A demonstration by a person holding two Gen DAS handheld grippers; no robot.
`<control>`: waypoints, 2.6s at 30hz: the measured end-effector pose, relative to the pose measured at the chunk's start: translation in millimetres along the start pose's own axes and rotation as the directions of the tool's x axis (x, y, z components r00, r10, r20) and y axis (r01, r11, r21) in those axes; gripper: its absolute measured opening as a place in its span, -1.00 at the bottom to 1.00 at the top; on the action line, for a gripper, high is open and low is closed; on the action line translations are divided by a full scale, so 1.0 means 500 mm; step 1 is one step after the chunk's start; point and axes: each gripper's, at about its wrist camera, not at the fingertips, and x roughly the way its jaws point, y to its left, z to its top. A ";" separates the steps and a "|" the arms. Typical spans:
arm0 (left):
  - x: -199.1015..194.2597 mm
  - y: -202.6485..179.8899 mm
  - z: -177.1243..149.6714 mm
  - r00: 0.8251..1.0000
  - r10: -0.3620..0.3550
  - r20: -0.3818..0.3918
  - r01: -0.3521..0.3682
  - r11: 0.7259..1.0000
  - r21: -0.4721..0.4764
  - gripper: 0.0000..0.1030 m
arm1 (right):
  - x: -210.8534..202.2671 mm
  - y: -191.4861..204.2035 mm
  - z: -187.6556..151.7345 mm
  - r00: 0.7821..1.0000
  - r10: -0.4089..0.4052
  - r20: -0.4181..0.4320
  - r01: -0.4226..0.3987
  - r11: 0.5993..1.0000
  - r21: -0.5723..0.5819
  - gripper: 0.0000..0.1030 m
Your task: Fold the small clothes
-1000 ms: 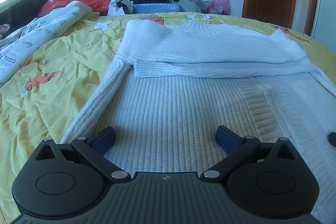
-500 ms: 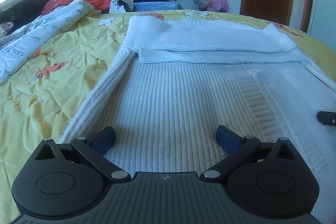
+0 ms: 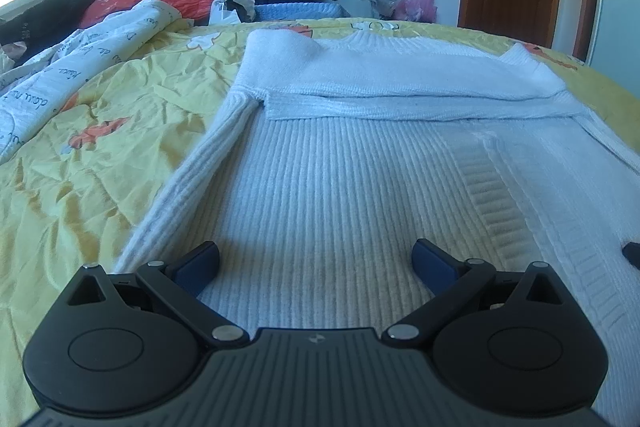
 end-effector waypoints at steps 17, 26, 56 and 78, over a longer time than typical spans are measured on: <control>-0.058 0.002 -0.046 1.000 0.003 0.012 -0.004 1.000 0.006 1.00 | -0.033 0.007 -0.011 1.000 -0.023 -0.015 0.023 1.000 -0.003 0.97; -0.099 0.008 -0.084 1.000 -0.001 0.007 0.001 1.000 0.011 1.00 | -0.095 0.004 -0.059 1.000 0.006 -0.023 -0.007 0.999 -0.042 0.97; -0.204 0.159 -0.107 0.994 -0.050 -0.095 0.043 0.996 -0.077 1.00 | -0.195 -0.169 -0.041 0.965 0.165 -0.203 -0.120 0.969 0.215 0.22; -0.152 0.223 -0.082 0.948 -0.272 -0.168 0.226 0.941 -0.253 0.01 | -0.117 -0.267 -0.077 0.837 0.524 -0.156 -0.365 0.748 0.554 -0.52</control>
